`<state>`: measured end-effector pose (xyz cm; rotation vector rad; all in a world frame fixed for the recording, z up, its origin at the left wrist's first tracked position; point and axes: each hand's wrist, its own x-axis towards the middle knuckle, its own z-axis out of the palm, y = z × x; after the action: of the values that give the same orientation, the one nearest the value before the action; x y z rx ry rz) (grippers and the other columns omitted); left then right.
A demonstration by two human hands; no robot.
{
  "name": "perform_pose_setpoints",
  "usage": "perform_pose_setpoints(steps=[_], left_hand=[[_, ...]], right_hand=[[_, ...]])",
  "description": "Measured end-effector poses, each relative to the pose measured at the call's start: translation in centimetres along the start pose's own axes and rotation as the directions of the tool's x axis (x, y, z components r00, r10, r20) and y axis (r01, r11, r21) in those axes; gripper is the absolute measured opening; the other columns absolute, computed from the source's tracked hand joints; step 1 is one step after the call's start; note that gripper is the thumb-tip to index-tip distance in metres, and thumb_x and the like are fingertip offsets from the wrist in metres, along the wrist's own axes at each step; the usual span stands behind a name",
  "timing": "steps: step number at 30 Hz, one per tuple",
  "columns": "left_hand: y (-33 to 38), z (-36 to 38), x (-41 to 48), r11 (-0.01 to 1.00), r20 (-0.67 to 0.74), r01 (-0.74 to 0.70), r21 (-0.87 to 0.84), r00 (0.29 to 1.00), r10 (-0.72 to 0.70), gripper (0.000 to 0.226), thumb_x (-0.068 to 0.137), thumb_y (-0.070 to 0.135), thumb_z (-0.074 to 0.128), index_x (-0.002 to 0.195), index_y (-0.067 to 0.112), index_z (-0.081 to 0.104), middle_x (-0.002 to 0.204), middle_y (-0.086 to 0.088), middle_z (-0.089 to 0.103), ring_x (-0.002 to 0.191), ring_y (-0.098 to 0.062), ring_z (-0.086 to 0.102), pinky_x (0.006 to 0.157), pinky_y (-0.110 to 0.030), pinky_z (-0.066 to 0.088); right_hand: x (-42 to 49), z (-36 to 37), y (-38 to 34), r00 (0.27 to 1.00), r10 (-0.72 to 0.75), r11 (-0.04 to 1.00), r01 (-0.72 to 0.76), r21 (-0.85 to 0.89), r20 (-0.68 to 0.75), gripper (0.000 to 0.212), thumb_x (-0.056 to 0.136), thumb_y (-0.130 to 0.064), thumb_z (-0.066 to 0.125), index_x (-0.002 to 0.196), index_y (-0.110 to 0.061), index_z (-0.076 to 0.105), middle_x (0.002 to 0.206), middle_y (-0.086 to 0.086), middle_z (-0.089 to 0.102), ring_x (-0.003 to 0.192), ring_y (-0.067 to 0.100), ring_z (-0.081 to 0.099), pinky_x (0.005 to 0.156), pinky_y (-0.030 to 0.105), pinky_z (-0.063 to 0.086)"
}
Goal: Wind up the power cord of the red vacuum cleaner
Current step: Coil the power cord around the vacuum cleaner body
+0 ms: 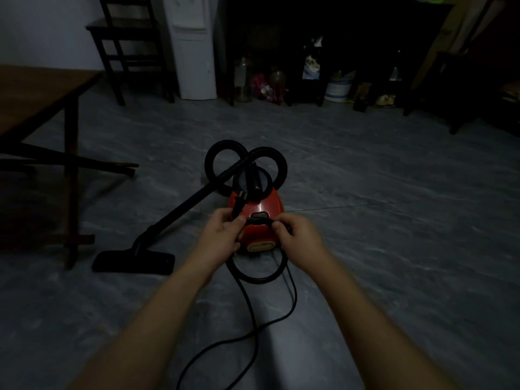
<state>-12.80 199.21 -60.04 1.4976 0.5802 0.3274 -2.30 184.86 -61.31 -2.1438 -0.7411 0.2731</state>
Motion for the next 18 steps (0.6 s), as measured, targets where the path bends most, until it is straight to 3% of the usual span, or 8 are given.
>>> perform_pose_setpoints(steps=[3,7,10,18], left_hand=[[-0.1,0.5,-0.2,0.993,-0.039,-0.065,0.095,0.997,0.068,0.015,0.101,0.022,0.051,0.114,0.016,0.048,0.068,0.001,0.054,0.052,-0.004,0.049,0.052,-0.019,0.04],[-0.3,0.3,-0.1,0.971,0.01,-0.148,0.19,0.989,0.148,0.005,0.1,0.018,0.054,0.101,0.019,0.058,0.064,-0.001,0.054,0.049,-0.006,0.049,0.048,-0.019,0.041],[-0.8,-0.2,0.4,0.957,0.003,-0.139,0.253,0.99,0.143,0.017,0.099,0.019,0.056,0.113,0.016,0.065,0.074,-0.006,0.06,0.054,-0.01,0.054,0.054,-0.025,0.045],[-0.1,-0.9,0.4,0.985,0.027,-0.102,0.141,0.995,0.099,0.027,0.098,0.01,0.056,0.121,0.017,0.069,0.07,-0.005,0.059,0.056,-0.006,0.052,0.058,-0.02,0.045]], right_hand=[[0.2,0.3,0.3,0.999,0.03,1.0,-0.03,0.001,-0.035,0.018,0.097,-0.032,0.052,0.092,-0.032,0.069,0.083,-0.01,0.069,0.08,0.01,0.066,0.076,0.043,0.058],[0.3,0.2,0.6,0.998,0.033,0.999,-0.033,0.0,-0.055,0.017,0.095,-0.032,0.054,0.092,-0.032,0.071,0.085,-0.011,0.071,0.081,0.008,0.067,0.077,0.042,0.059],[0.2,0.2,0.7,0.999,0.036,0.999,-0.037,-0.013,-0.04,0.018,0.094,-0.033,0.054,0.094,-0.03,0.072,0.084,-0.011,0.071,0.082,0.009,0.067,0.078,0.043,0.058],[0.2,0.0,0.6,0.998,0.018,1.0,-0.018,0.0,-0.059,0.016,0.092,-0.035,0.058,0.1,-0.033,0.072,0.09,-0.014,0.071,0.085,0.006,0.066,0.08,0.042,0.058]])
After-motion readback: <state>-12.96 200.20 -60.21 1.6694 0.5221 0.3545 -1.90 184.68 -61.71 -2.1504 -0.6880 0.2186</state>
